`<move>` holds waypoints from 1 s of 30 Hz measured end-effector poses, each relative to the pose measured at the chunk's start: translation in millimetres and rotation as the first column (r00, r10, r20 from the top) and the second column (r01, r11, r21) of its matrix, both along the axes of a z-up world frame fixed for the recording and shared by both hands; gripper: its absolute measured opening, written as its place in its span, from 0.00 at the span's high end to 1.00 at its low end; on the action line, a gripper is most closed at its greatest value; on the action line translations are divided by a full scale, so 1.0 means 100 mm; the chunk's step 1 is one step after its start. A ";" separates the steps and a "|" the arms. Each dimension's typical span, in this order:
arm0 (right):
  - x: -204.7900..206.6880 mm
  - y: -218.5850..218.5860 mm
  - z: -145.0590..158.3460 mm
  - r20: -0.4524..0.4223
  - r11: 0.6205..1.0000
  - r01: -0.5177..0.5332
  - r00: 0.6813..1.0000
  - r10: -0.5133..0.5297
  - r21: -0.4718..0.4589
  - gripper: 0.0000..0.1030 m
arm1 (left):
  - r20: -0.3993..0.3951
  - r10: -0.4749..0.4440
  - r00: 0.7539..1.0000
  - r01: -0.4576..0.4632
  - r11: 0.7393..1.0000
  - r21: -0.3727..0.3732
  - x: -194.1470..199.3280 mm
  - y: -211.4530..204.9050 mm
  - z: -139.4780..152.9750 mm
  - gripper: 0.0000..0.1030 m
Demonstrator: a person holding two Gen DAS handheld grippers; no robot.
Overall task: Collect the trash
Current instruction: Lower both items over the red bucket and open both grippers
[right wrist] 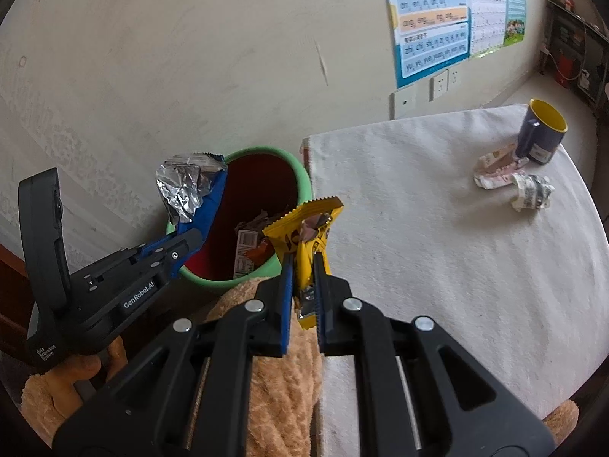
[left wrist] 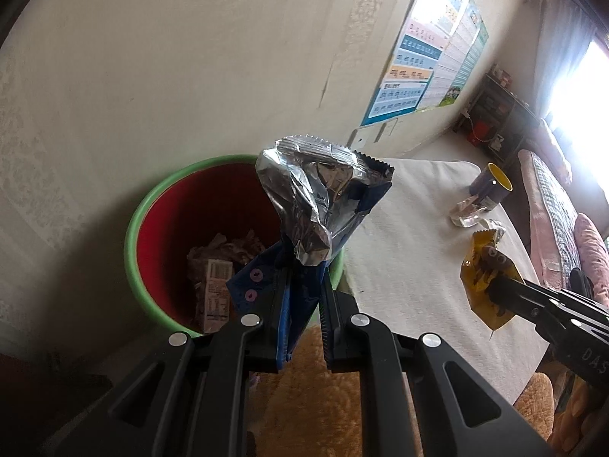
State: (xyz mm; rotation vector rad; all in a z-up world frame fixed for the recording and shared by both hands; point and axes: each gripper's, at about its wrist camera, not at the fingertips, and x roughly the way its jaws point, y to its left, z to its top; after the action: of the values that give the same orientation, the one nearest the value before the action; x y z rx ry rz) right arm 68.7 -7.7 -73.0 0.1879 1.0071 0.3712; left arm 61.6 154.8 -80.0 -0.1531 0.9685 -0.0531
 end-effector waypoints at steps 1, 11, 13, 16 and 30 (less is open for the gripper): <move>0.01 0.02 0.00 0.001 1.000 -0.004 1.000 0.004 -0.001 0.90 | -0.001 0.004 1.000 -0.004 1.000 -0.001 0.00 0.02 -0.01 0.89; 0.17 0.27 -0.06 -0.006 0.999 -0.050 0.999 0.049 -0.005 0.90 | -0.029 0.065 0.997 -0.065 0.998 0.000 0.07 0.23 -0.15 0.89; 0.23 0.31 -0.10 -0.010 0.999 -0.051 0.999 0.051 -0.006 0.90 | -0.036 0.076 0.996 -0.075 0.997 0.005 0.10 0.27 -0.19 0.89; 0.33 0.37 -0.16 -0.033 0.999 -0.053 0.998 0.053 0.009 0.90 | -0.047 0.095 0.994 -0.095 0.995 0.007 0.17 0.34 -0.24 0.89; 0.68 0.58 -0.37 -0.097 0.995 -0.093 0.991 0.096 0.034 0.89 | -0.116 0.156 0.981 -0.157 0.988 0.000 0.48 0.57 -0.53 0.89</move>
State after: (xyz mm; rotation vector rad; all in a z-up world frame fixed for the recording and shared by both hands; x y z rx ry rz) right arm 136.8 50.1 -109.7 0.1874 1.1106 0.4667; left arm 109.6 211.9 -132.8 -0.2431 1.0693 0.0970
